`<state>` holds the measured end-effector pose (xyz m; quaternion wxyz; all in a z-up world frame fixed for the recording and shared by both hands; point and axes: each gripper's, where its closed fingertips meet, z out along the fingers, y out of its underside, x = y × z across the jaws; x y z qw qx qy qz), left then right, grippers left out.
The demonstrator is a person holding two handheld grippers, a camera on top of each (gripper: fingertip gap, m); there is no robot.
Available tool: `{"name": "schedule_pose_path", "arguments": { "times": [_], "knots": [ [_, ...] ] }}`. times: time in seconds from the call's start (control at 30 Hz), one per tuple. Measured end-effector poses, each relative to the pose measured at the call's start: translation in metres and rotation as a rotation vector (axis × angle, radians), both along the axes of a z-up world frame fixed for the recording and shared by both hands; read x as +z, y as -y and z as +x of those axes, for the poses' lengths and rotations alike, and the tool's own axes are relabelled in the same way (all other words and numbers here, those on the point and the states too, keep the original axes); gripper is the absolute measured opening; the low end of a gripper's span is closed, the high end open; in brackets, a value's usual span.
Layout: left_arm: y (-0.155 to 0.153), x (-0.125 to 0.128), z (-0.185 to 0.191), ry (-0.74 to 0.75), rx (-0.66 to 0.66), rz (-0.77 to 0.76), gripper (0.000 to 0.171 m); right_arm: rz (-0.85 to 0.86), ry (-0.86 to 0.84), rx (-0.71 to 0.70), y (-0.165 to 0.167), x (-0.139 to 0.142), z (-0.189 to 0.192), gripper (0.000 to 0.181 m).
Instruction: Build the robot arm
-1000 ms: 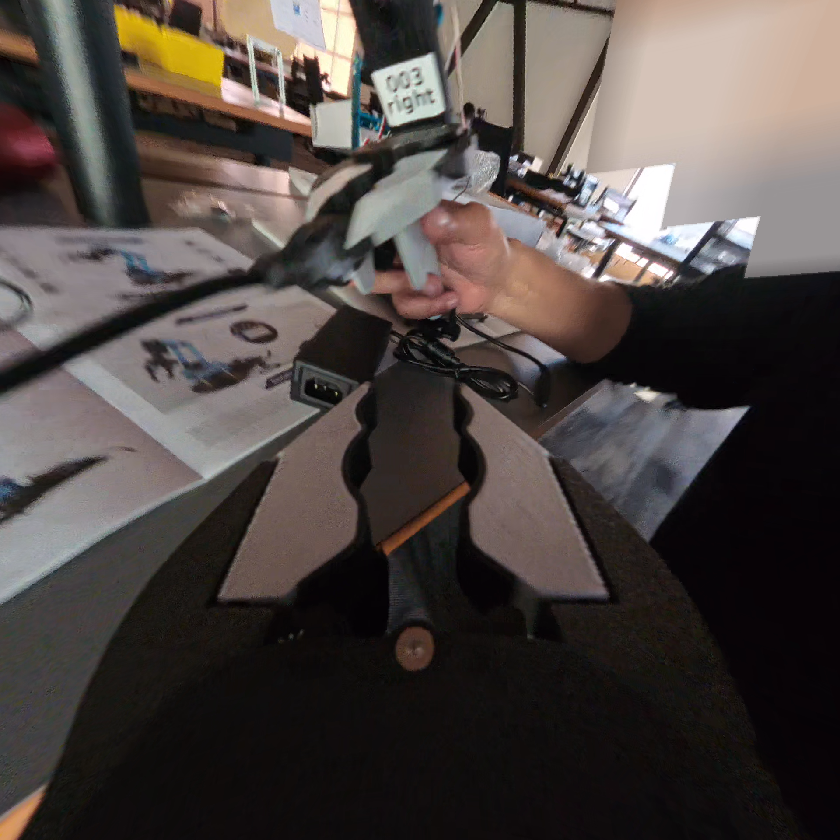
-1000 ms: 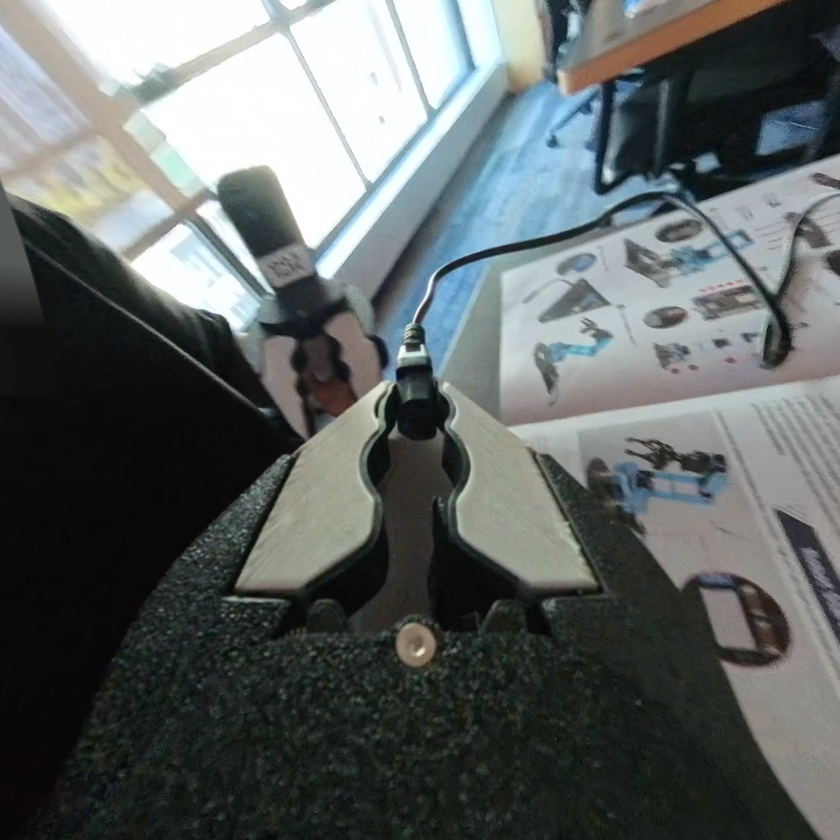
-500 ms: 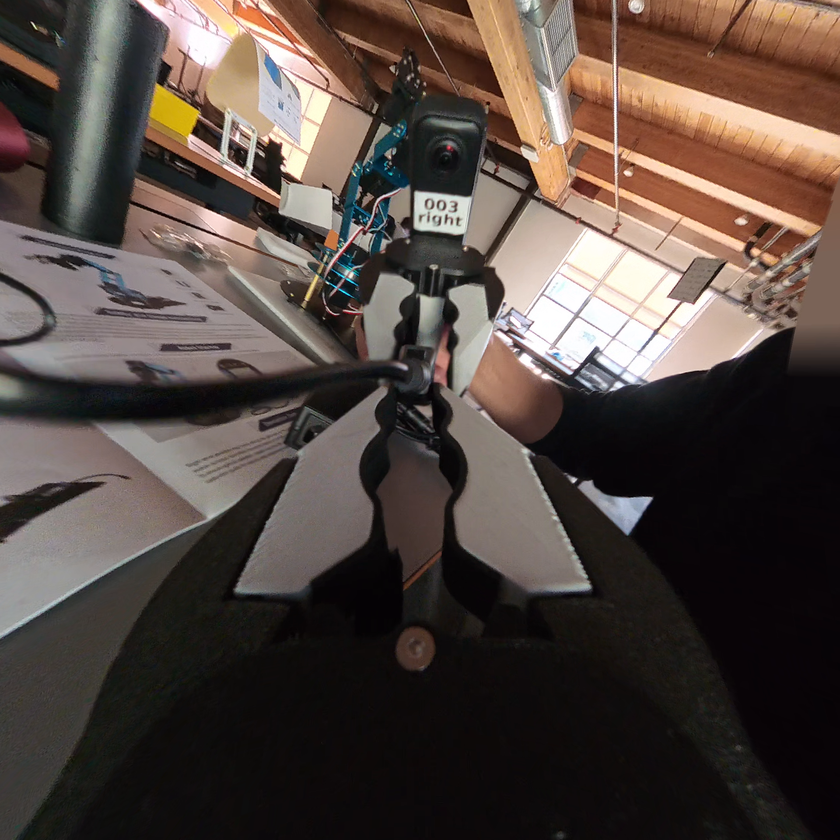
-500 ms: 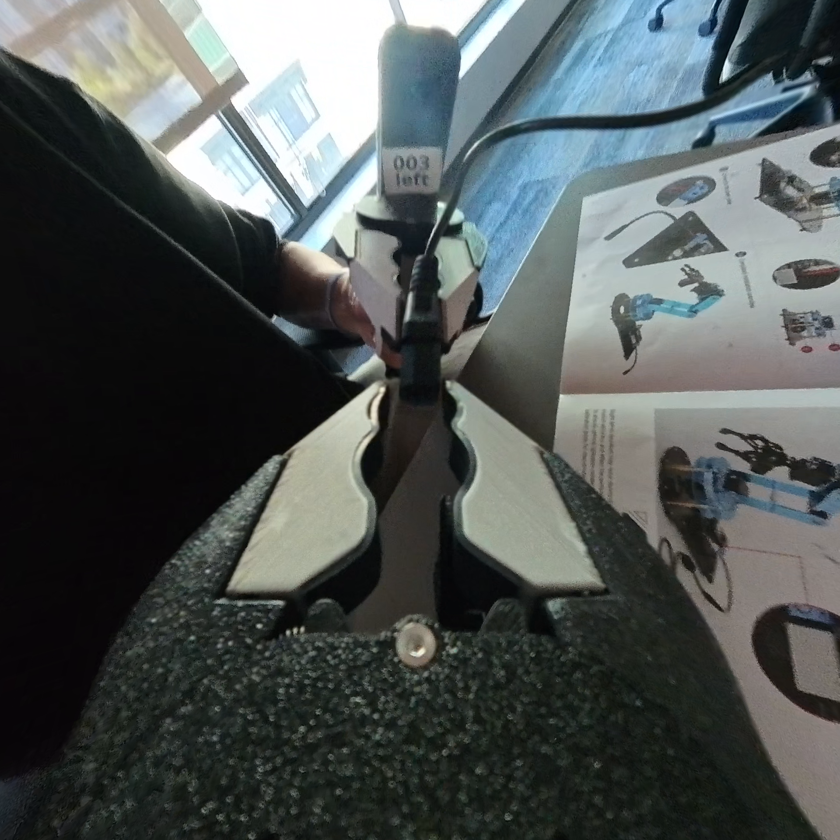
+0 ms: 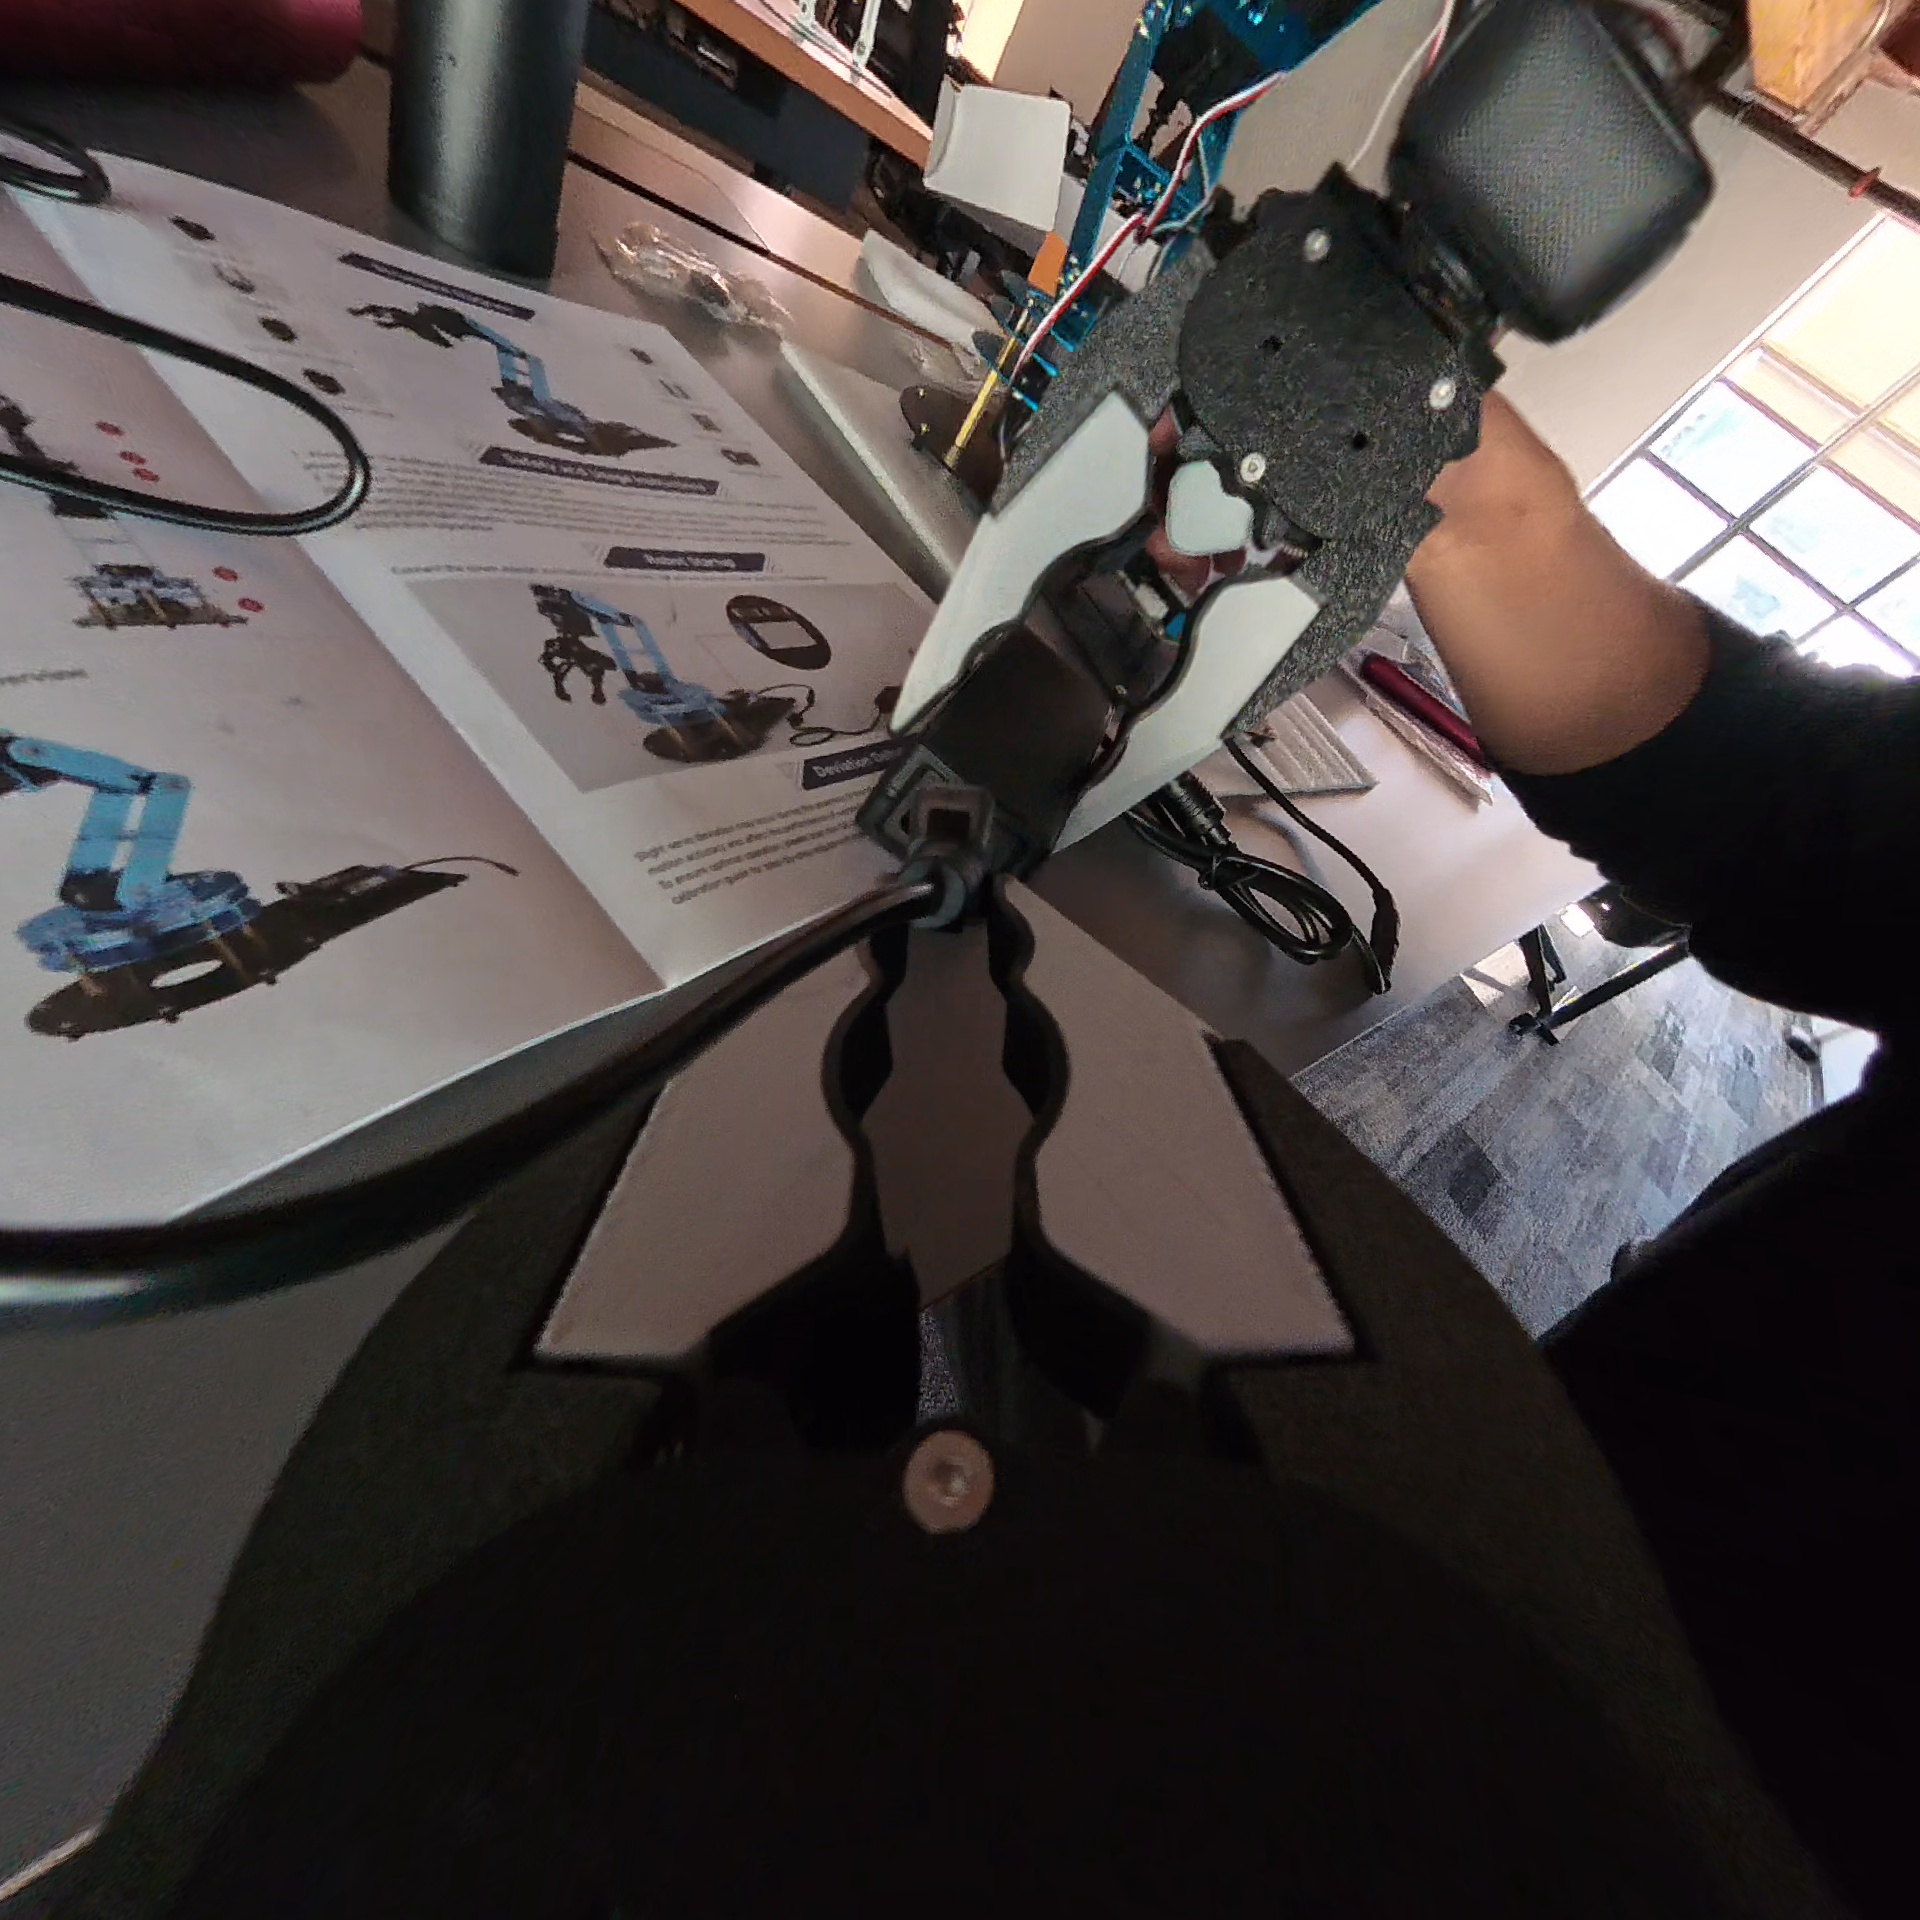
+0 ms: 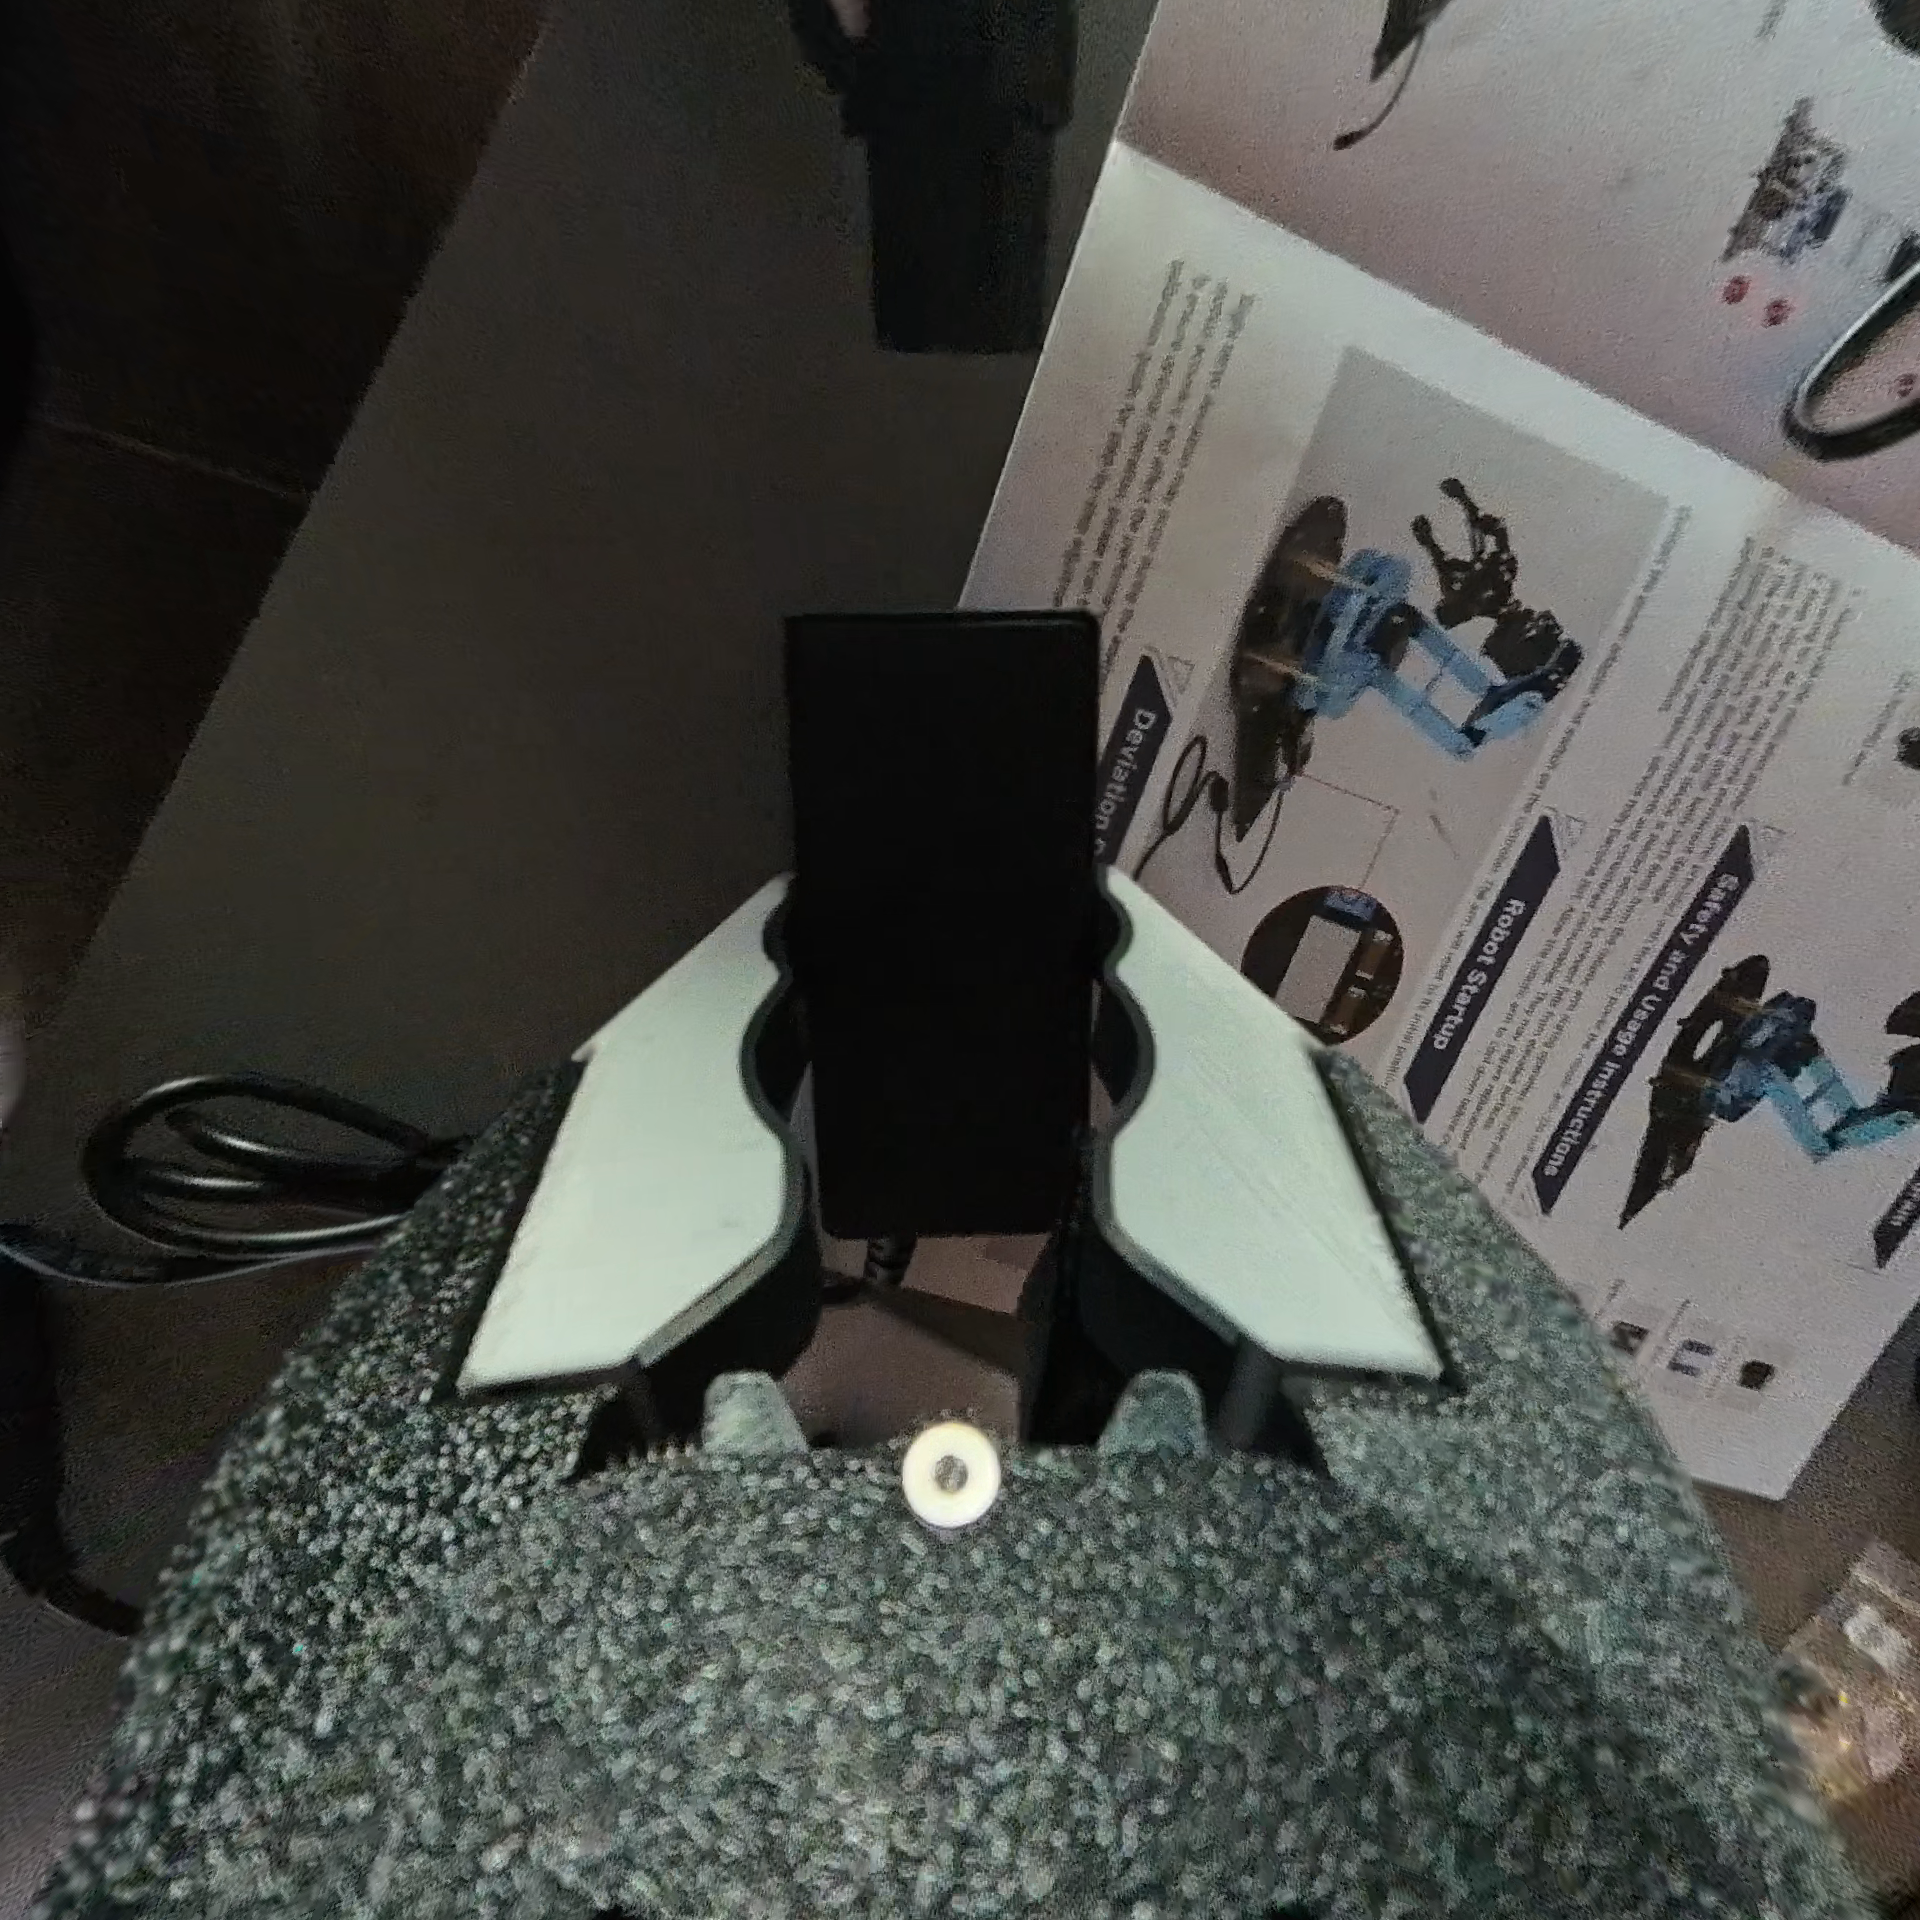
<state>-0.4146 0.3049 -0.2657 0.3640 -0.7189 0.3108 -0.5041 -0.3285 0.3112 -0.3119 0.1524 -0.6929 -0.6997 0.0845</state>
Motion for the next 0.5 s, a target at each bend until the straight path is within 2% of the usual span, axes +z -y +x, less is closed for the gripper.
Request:
{"name": "schedule_pose_path", "arguments": {
  "times": [0.07,0.2,0.3,0.4,0.5],
  "knots": [
    [0.0,0.004,0.0,0.008,-0.006,0.011,0.013,0.089,0.024,-0.034,-0.003,0.003,0.004,0.053],
    [-0.003,0.007,-0.004,-0.014,-0.001,0.052,0.013,0.509,0.116,-0.081,-0.04,0.033,0.021,0.053],
    [-0.005,0.006,-0.005,-0.043,0.008,0.092,0.014,0.764,0.336,-0.057,-0.069,0.031,0.041,0.052],
    [-0.003,0.005,-0.006,-0.063,0.01,0.126,0.013,0.871,0.463,-0.037,-0.086,0.026,0.052,0.053],
    [0.0,0.004,-0.006,-0.073,0.005,0.142,0.013,0.866,0.508,0.001,-0.085,0.025,0.054,0.053]
  ]
}}
